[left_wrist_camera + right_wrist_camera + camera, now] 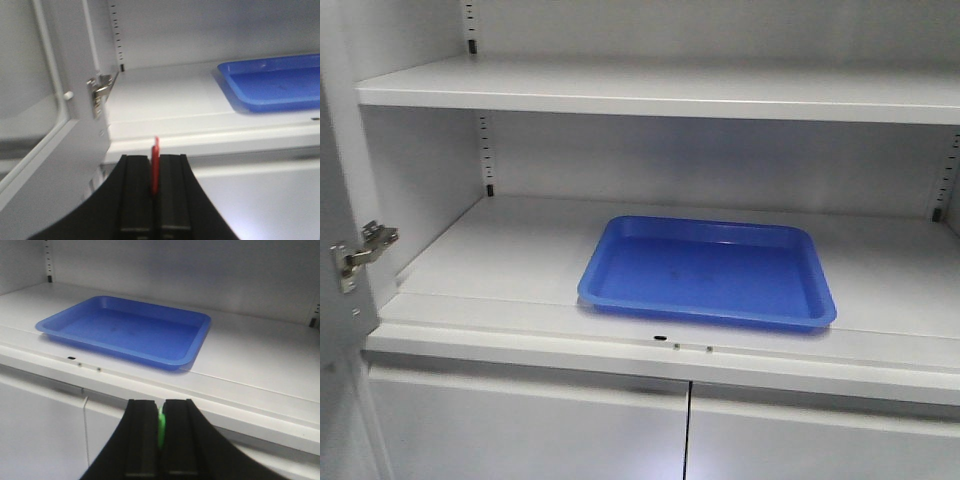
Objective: Sort red and green spoons into left cabinet
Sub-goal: 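Approach the blue tray on the cabinet shelf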
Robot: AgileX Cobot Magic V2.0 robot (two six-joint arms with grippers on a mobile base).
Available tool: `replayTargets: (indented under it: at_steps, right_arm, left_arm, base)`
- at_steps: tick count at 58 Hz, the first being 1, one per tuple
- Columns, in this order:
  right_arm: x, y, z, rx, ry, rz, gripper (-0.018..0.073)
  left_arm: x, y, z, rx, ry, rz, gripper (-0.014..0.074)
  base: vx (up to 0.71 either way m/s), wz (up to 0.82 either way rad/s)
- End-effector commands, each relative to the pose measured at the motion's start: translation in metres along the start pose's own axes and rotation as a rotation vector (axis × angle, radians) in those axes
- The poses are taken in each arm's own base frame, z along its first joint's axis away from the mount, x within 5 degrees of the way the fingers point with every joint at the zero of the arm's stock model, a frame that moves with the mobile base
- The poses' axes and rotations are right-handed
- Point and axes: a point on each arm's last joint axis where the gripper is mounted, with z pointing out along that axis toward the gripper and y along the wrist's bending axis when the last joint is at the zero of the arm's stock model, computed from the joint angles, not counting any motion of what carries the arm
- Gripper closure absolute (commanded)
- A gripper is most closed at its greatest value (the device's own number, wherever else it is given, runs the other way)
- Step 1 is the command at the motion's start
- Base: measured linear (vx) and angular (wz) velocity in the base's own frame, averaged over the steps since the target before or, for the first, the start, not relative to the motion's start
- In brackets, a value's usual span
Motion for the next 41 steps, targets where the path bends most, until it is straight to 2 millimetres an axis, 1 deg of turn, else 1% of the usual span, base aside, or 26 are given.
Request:
replayTargets:
  at_steps: [1, 22, 41]
  right_arm:
    - [-0.0165, -0.0024, -0.0025, 0.020, -0.105, -0.009, 0.0564]
    - [-0.0165, -0.0024, -0.0025, 0.020, -0.105, -0.009, 0.0564]
    - [-0.0165, -0.0024, -0.0025, 0.020, -0.105, -0.009, 0.0564]
  left_arm:
    - [-0.0150, 0.0019, -0.0019, -0.022, -0.100, -0.009, 0.0600]
    - [-0.0150, 0.0019, -0.0019, -0.022, -0.100, -0.009, 0.0600]
    - [-0.0150, 0.0019, -0.0019, -0.022, -0.100, -0.009, 0.0600]
  base:
    - [0.41, -0.29]
    - [0.35, -0.26]
    - [0.25, -0.16]
